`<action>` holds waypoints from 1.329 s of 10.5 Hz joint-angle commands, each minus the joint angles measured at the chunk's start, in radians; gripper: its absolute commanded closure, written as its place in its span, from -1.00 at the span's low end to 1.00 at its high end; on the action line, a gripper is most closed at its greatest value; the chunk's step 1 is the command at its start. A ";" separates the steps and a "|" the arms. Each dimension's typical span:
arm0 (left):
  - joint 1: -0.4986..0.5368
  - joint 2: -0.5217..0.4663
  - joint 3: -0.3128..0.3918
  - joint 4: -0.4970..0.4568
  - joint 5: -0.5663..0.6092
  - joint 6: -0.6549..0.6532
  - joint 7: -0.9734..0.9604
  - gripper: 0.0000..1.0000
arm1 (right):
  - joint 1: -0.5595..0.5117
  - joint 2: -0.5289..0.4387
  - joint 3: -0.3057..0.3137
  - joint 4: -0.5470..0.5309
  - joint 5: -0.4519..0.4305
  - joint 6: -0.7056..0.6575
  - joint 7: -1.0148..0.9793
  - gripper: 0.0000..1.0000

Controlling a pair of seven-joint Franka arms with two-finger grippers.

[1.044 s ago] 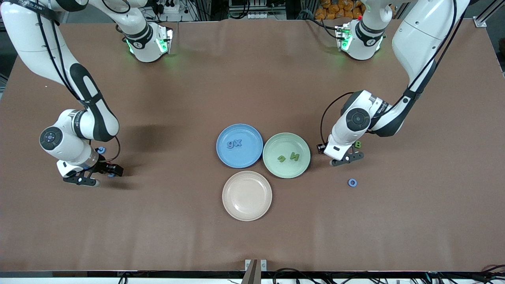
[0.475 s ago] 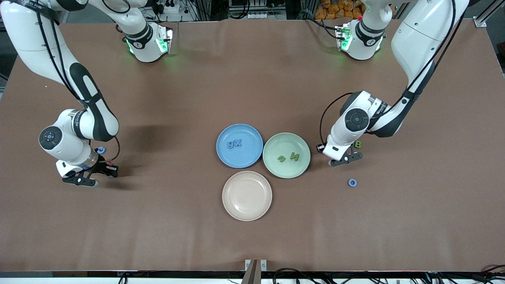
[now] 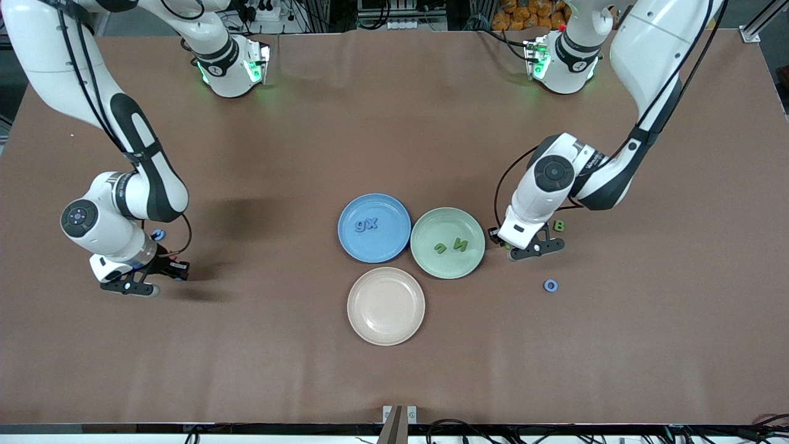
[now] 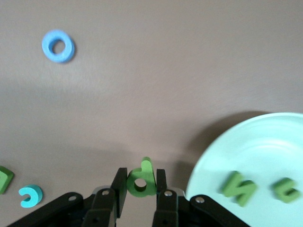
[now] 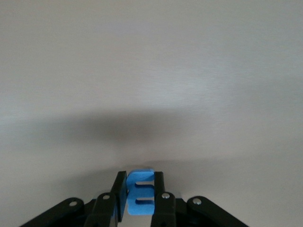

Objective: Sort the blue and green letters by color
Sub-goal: 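Place the E on the blue plate while the left gripper places P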

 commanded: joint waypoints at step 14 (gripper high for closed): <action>0.056 -0.118 0.008 0.064 0.018 -0.112 0.389 -1.00 | 0.764 -0.033 0.040 0.105 0.228 -0.071 0.679 -0.71</action>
